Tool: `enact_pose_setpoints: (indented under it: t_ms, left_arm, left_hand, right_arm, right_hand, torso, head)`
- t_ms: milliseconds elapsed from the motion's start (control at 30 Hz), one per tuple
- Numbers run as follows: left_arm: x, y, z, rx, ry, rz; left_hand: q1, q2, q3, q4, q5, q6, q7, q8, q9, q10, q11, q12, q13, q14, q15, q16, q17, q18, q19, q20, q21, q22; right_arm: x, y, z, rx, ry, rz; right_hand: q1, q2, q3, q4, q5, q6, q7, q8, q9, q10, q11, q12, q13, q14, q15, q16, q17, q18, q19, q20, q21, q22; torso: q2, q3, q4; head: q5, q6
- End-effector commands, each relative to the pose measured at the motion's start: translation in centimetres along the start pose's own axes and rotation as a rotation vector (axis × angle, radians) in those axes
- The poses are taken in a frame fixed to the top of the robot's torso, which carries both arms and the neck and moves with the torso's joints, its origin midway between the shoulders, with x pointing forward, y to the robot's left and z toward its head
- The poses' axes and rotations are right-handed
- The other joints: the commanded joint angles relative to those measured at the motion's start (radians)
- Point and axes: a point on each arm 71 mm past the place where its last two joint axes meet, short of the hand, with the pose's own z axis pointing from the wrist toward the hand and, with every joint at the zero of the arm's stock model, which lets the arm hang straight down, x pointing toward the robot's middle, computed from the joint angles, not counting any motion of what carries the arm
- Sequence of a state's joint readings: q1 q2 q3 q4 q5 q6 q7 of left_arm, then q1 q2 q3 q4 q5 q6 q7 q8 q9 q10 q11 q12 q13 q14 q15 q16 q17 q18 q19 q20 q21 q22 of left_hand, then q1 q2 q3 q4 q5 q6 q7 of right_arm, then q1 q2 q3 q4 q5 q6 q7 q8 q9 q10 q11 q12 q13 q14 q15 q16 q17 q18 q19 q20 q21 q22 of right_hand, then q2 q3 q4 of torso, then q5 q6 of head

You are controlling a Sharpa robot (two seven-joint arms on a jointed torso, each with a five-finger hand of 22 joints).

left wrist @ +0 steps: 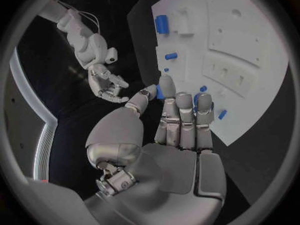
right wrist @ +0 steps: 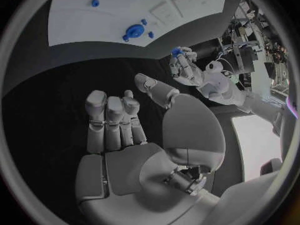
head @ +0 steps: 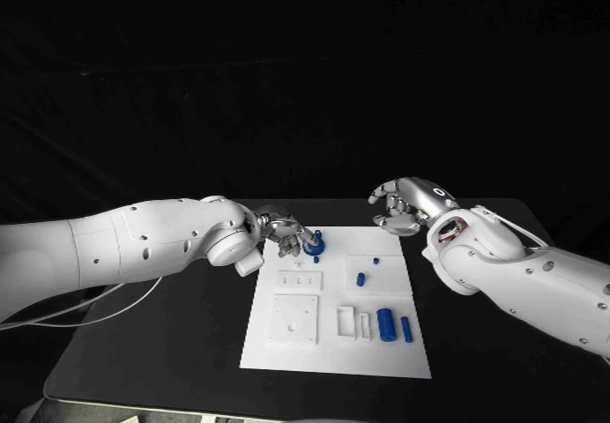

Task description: Assemble the parts on the task board

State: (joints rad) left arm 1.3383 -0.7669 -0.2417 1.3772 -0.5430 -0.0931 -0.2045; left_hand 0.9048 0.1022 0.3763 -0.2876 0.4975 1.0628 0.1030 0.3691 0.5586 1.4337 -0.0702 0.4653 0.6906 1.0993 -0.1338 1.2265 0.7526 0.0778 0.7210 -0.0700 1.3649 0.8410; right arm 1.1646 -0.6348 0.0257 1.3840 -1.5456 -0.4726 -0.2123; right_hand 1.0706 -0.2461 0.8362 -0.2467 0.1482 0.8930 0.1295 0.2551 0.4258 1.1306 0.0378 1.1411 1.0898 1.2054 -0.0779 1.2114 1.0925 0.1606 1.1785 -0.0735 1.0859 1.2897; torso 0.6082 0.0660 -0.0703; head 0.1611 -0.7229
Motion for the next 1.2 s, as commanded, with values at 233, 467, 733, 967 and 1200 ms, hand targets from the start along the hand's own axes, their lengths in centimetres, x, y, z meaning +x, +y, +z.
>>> enact_pose_setpoints:
  t_ms: [233, 467, 733, 967, 1200]
  left_arm:
    - [-0.3, 1.2, 0.9, -0.19, -0.05, 0.23]
    - [0.2, 1.6, 1.7, -0.271, 0.015, 0.33]
    - [0.3, 1.7, 2.4, -0.291, 0.03, 0.338]
    - [1.3, 2.1, 3.3, -0.3, 0.061, 0.321]
    - [2.1, 3.0, 3.9, -0.313, 0.074, 0.314]
  left_hand:
    - [0.004, -0.007, 0.007, -0.006, 0.069, 0.093, -0.083, 0.026, 0.145, 0.03, -0.016, 0.159, 0.116, 0.04, -0.052, 0.104, 0.038, 0.029, 0.045, -0.173, 0.063, 0.031]
    - [0.01, -0.007, 0.01, -0.005, 0.087, 0.099, -0.098, 0.022, 0.204, 0.008, -0.034, 0.282, 0.211, 0.072, -0.074, 0.168, 0.048, 0.054, 0.092, -0.193, 0.111, 0.05]
    - [-0.003, -0.004, 0.013, -0.005, 0.089, 0.105, -0.101, 0.021, 0.234, -0.005, -0.037, 0.313, 0.236, 0.071, -0.076, 0.184, 0.048, 0.058, 0.094, -0.193, 0.116, 0.053]
    - [-0.005, -0.002, 0.013, -0.005, 0.088, 0.108, -0.101, 0.022, 0.236, -0.004, -0.038, 0.316, 0.237, 0.072, -0.076, 0.186, 0.049, 0.058, 0.094, -0.193, 0.116, 0.054]
    - [-0.016, 0.005, 0.015, -0.004, 0.089, 0.114, -0.103, 0.021, 0.242, -0.002, -0.039, 0.323, 0.238, 0.073, -0.077, 0.193, 0.049, 0.058, 0.092, -0.192, 0.118, 0.055]
  right_arm:
    - [-3.1, -3.6, 0.0, 0.09, -0.041, 0.153]
    - [-4.3, -5.3, -0.1, 0.138, -0.054, 0.181]
    - [-4.3, -5.6, 0.2, 0.151, -0.05, 0.198]
    - [-4.8, -6.0, 1.0, 0.162, -0.057, 0.24]
    - [-5.4, -6.5, 1.5, 0.153, -0.07, 0.338]
  right_hand:
    - [0.015, 0.006, 0.006, 0.015, 0.028, -0.011, 0.019, 0.007, 0.003, -0.007, -0.003, -0.001, -0.005, -0.004, 0.005, -0.005, -0.003, 0.101, -0.007, 0.005, -0.007, 0.0]
    - [0.014, 0.009, 0.005, 0.016, 0.04, -0.012, 0.019, 0.007, 0.002, -0.009, -0.003, -0.001, -0.007, -0.005, 0.005, -0.005, -0.004, 0.101, -0.009, 0.006, -0.007, 0.001]
    - [0.014, 0.011, 0.004, 0.015, 0.047, -0.013, 0.019, 0.008, 0.002, -0.01, -0.003, 0.0, -0.007, -0.006, 0.005, -0.005, -0.004, 0.101, -0.01, 0.007, -0.007, 0.002]
    - [0.012, 0.011, 0.003, 0.015, 0.052, -0.012, 0.019, 0.008, 0.002, -0.012, -0.003, -0.002, -0.008, -0.008, 0.005, -0.006, -0.005, 0.101, -0.012, 0.008, -0.009, 0.002]
    - [-0.029, 0.021, 0.012, 0.007, 0.074, -0.014, 0.029, 0.016, 0.007, -0.134, 0.013, -0.153, -0.117, -0.165, 0.03, -0.162, -0.097, 0.077, -0.184, 0.077, -0.163, -0.052]
  torso:
    - [-0.023, 0.0114, -0.0157]
    - [-0.033, 0.0169, -0.0234]
    - [-0.042, 0.0247, -0.0269]
    - [-0.042, 0.0254, -0.0262]
    - [-0.039, 0.022, -0.0286]
  head:
    - [0.02, -0.019]
    - [0.03, -0.028]
    - [0.035, -0.041]
    - [0.036, -0.05]
    - [0.037, -0.054]
